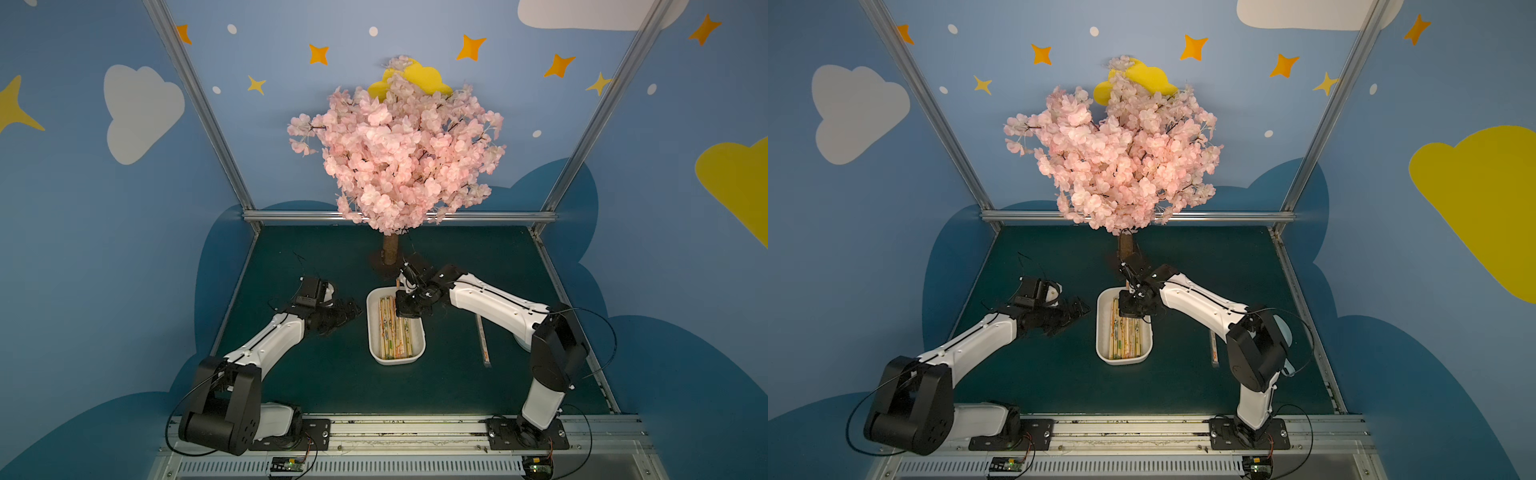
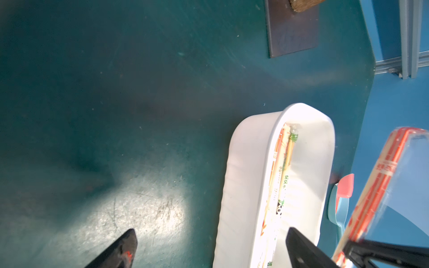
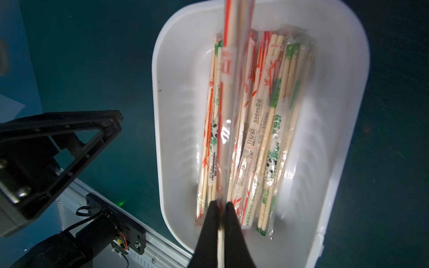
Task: Take the paired disposable chopsticks out of the storage box
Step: Pick up the paired disposable chopsticks from the storage box, then place the paired disposable chopsticks at the center of the board.
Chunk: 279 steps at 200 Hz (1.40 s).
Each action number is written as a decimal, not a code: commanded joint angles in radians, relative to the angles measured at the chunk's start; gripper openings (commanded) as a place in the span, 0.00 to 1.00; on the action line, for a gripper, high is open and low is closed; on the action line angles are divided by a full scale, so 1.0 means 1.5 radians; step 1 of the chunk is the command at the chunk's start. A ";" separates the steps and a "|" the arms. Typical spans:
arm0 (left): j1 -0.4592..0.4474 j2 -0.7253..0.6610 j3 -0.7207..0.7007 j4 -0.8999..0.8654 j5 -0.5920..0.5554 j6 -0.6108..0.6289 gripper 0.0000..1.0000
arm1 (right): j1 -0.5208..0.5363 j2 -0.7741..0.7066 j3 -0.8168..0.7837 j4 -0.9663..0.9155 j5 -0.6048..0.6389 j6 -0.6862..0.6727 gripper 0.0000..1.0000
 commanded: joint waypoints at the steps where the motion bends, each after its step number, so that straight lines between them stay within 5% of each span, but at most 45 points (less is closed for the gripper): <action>1: 0.002 -0.013 0.013 -0.016 0.012 0.015 1.00 | -0.022 -0.048 -0.040 0.053 -0.046 -0.021 0.00; 71: -0.012 -0.028 0.017 -0.014 0.021 0.012 1.00 | -0.144 -0.211 -0.167 0.032 -0.072 -0.091 0.00; 123: -0.049 -0.021 0.025 -0.014 0.003 0.007 1.00 | -0.202 -0.263 -0.226 -0.051 0.076 -0.113 0.00; 170: -0.068 -0.002 0.043 -0.016 -0.004 -0.002 1.00 | -0.214 -0.187 -0.202 -0.144 0.219 -0.153 0.00; 279: -0.097 0.030 0.067 -0.016 -0.018 -0.025 1.00 | -0.212 0.032 -0.108 -0.214 0.312 -0.183 0.00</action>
